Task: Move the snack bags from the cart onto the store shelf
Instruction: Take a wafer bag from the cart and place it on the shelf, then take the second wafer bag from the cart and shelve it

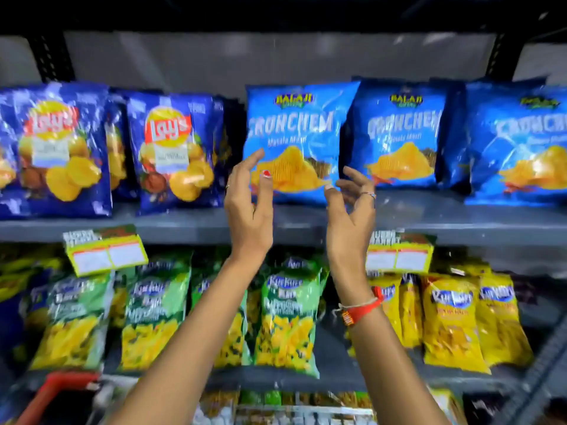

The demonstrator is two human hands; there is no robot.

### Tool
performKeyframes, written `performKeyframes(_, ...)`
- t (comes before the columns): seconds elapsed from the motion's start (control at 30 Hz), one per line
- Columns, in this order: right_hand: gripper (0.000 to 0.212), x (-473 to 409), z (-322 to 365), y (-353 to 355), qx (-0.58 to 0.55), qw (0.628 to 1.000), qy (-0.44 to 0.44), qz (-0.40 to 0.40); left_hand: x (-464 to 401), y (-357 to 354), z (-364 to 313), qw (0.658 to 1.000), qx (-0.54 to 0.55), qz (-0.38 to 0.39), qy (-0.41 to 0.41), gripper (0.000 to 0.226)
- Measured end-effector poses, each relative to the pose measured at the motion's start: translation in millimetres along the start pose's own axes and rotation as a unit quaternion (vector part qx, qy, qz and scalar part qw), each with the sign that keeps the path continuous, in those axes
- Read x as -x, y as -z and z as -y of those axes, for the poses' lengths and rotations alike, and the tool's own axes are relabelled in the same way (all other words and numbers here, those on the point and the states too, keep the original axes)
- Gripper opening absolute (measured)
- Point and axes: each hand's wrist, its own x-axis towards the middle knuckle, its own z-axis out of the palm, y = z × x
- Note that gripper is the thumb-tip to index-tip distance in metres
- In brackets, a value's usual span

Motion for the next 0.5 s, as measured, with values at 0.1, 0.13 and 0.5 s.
performKeyframes(0.1,0.023,47.1,-31.1,25.0,-0.012,0.999,-0.025,0.015,72.4,18.3,5.9,0.999,0.010,0.005,0.038,0.031)
performKeyframes(0.13,0.023,63.7,-46.7,35.2,0.000,0.999,-0.040,0.019,97.6,24.5,11.7,0.999,-0.007,0.008,0.046,0.031)
performKeyframes(0.5,0.025,282.6,-253.5,218.0,0.267,0.864,-0.419,0.087,426.5,97.5,92.1,0.797,-0.031,-0.036,0.602,0.034)
